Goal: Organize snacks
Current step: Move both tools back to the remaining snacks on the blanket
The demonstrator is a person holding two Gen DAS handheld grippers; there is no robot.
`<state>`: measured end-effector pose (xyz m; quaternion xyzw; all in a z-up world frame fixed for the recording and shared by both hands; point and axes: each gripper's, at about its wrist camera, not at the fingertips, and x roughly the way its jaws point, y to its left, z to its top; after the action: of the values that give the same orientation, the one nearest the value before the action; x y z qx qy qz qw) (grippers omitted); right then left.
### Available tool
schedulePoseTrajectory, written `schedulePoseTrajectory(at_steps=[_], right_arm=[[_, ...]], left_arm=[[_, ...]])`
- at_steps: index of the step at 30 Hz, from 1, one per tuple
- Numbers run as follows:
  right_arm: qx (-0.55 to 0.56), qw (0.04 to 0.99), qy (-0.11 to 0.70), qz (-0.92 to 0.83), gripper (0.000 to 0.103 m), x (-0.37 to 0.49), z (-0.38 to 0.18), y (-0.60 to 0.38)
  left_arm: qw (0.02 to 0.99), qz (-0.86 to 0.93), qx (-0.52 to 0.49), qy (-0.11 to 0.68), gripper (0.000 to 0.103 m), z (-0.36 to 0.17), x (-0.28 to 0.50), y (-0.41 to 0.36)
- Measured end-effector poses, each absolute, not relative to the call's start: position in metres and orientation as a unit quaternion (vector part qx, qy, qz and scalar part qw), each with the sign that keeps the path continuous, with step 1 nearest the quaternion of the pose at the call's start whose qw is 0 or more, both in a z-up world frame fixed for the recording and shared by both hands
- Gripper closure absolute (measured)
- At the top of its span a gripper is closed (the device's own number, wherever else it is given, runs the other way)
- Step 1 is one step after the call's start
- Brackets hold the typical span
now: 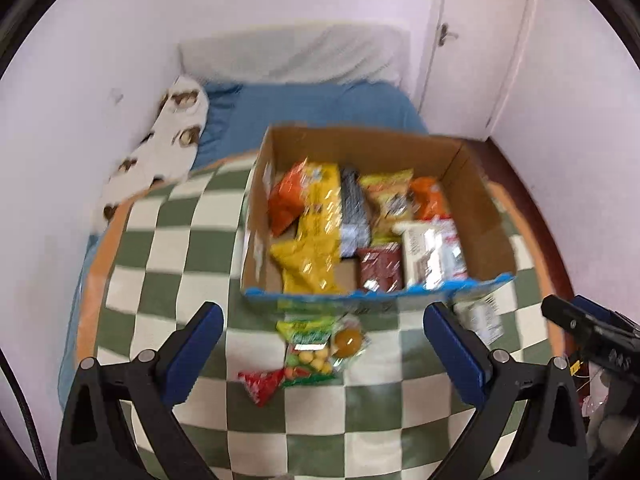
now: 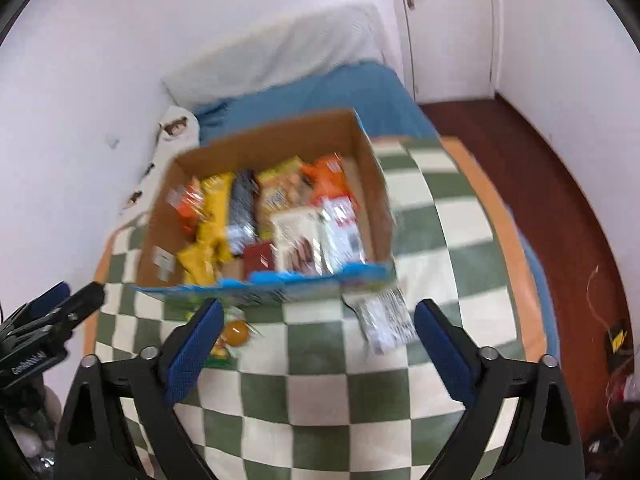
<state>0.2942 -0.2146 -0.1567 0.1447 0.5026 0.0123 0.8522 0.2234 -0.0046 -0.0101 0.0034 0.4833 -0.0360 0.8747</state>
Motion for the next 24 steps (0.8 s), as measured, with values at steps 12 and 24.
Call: schedulePoseTrajectory(at_steps=[12,24], right_arm=[[0.168,0.761,0.626,0.020,0.014,0.352,-0.328,-0.262],[0.122,0.754,0.644,0.043,0.041,0.336,-0.356,-0.220]], left_arm=[[0.823,0.094,0.008,0.560,0.000,-0.091,0.237,0.030],[0.753,0.047,-0.074,0.652,0.000,-0.166,0.243,0.047]])
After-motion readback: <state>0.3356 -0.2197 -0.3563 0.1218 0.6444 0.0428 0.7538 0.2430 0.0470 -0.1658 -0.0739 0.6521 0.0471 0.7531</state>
